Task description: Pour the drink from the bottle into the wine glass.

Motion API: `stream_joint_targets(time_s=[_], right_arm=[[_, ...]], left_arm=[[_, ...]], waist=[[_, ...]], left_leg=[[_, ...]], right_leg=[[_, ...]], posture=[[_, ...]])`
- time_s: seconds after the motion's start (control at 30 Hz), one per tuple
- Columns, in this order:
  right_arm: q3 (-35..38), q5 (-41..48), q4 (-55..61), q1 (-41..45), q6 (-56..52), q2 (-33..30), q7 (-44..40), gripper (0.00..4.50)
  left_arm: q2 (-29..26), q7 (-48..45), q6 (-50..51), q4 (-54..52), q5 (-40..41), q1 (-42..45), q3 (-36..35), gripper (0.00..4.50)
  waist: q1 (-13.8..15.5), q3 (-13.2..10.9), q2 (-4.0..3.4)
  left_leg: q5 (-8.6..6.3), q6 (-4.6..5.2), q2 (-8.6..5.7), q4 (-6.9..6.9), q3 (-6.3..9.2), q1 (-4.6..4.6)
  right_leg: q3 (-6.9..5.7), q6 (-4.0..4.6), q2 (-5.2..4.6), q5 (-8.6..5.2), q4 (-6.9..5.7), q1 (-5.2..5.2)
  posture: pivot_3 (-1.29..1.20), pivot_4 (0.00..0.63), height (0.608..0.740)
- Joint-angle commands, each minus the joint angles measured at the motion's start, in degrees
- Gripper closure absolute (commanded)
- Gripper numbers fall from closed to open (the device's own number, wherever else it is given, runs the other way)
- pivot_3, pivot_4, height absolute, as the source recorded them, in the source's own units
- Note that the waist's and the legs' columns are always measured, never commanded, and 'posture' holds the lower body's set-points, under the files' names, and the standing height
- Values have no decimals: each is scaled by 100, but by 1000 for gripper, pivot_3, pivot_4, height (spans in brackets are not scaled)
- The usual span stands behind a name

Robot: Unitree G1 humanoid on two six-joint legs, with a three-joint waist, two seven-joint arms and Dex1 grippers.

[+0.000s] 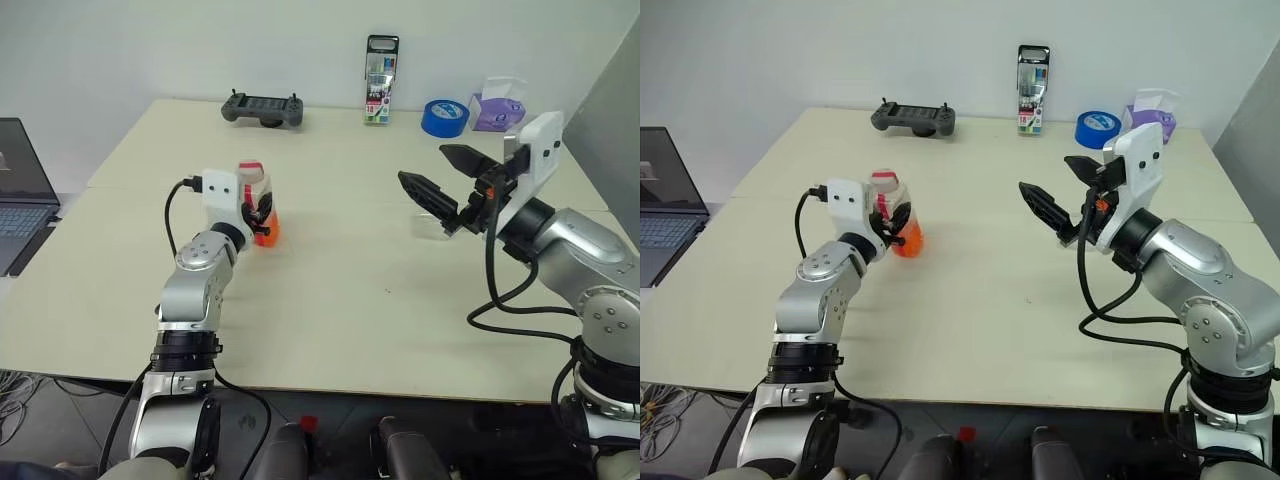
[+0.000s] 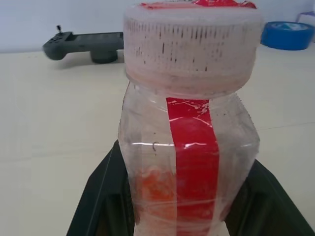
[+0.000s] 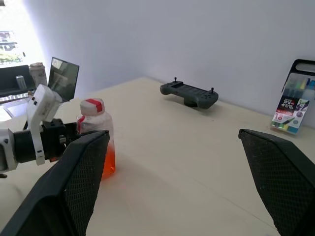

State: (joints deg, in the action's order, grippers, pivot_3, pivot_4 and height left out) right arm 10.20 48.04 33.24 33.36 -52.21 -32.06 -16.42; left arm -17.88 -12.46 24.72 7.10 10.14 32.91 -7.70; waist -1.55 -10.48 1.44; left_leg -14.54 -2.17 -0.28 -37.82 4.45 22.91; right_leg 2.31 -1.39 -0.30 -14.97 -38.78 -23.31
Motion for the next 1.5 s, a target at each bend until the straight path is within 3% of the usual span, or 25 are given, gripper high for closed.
stream_joint_targets(time_s=[0.03,0.33,0.63,1.03,1.4,1.5], right_arm=[[239,341,233,62,-39,-134,-138,0],[189,405,158,43,1,-338,-219,0],[205,401,151,-22,23,-321,-208,0],[184,347,94,-80,96,-279,-193,0],[175,409,89,74,-1,-291,-54,0],[192,418,83,74,-7,-305,-50,0]], left_arm=[[5,82,-212,-82,-71,11,-53,2713],[65,98,-425,346,108,5,-281,2713],[-4,82,-466,378,96,-50,-302,25],[-125,-366,-1340,105,-177,-115,32,25],[-53,-325,-1321,250,-114,-39,-37,25],[-36,-269,-1287,282,-69,-22,-87,555]], waist=[[0,0,0],[1,0,0],[2,0,0],[5,0,0],[3,0,0],[4,0,0]], left_leg=[[0,0,0,0,-1,0],[1,1,0,-2,-3,-5],[0,0,0,-2,0,-1],[0,0,-1,-1,-2,-3],[0,1,-1,-2,-1,-2],[0,1,-1,-1,-1,-2]], right_leg=[[0,0,-1,0,0,0],[-1,-24,0,-14,-8,1],[0,-16,-1,-9,-6,1],[1,-15,-2,-9,-6,1],[0,-17,-2,-10,-6,1],[0,-17,-2,-10,-6,1]], posture=[[0,150,740],[0,150,740],[0,150,740],[0,150,740],[0,150,740],[0,150,740]])
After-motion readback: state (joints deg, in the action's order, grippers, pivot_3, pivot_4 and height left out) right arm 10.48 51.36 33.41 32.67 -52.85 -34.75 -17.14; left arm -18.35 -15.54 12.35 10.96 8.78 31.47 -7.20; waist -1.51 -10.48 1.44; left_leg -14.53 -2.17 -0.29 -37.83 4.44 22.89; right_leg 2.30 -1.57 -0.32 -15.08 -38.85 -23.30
